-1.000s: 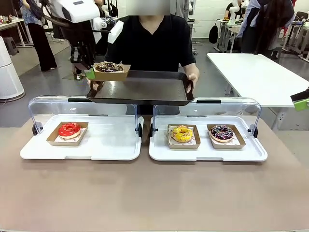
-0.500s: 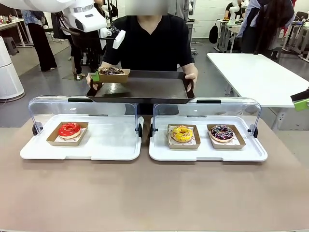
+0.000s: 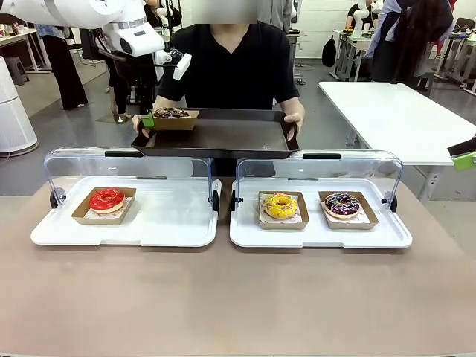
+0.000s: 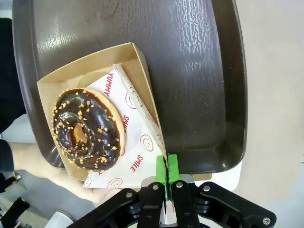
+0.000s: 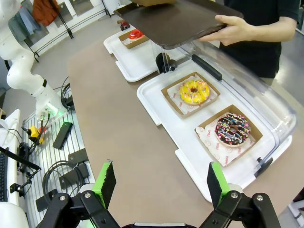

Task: Provide the desired donut to the person.
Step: Place the picked Paper togo box onto the Handle tray extended by the person.

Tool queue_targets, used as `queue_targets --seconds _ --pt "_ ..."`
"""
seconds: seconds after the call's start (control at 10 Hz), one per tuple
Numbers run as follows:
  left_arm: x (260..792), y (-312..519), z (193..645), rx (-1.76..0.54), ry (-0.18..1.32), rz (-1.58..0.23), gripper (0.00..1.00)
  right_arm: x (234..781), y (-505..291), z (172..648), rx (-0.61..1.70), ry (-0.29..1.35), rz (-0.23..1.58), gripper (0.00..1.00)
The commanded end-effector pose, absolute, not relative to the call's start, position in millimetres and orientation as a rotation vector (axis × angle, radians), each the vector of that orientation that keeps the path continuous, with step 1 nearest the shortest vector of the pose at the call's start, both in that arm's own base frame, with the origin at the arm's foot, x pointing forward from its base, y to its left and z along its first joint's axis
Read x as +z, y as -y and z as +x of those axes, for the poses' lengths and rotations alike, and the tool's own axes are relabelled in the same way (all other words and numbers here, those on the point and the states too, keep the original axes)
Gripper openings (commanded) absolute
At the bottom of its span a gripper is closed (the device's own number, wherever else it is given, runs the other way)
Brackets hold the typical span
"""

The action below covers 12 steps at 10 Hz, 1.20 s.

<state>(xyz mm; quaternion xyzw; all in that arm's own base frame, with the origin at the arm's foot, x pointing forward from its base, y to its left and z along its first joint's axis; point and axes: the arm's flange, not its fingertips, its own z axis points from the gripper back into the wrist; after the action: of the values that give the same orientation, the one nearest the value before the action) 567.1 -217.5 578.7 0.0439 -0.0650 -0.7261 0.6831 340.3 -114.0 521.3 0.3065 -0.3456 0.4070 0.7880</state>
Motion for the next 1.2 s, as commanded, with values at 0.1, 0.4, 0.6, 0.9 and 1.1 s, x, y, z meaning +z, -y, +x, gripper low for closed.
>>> queue_targets --seconds 0.1,0.4,0.6,0.9,1.1 --pt "580.4 219.1 572.3 -1.673 0.154 0.045 0.01 521.5 113.7 343.0 0.884 0.773 0.681 1.00" --pt "576.8 219.7 570.2 -1.676 0.151 0.032 0.01 521.5 113.7 343.0 0.884 0.773 0.681 1.00" --pt "578.5 221.0 575.3 -1.686 0.134 0.035 0.61 521.5 113.7 343.0 0.884 0.773 0.681 1.00" --pt "576.0 220.2 571.9 -1.679 0.133 0.033 1.00 521.5 113.7 343.0 0.884 0.773 0.681 1.00" --pt "578.7 220.9 575.9 -1.683 0.124 0.032 0.93 521.5 113.7 343.0 0.884 0.773 0.681 1.00"
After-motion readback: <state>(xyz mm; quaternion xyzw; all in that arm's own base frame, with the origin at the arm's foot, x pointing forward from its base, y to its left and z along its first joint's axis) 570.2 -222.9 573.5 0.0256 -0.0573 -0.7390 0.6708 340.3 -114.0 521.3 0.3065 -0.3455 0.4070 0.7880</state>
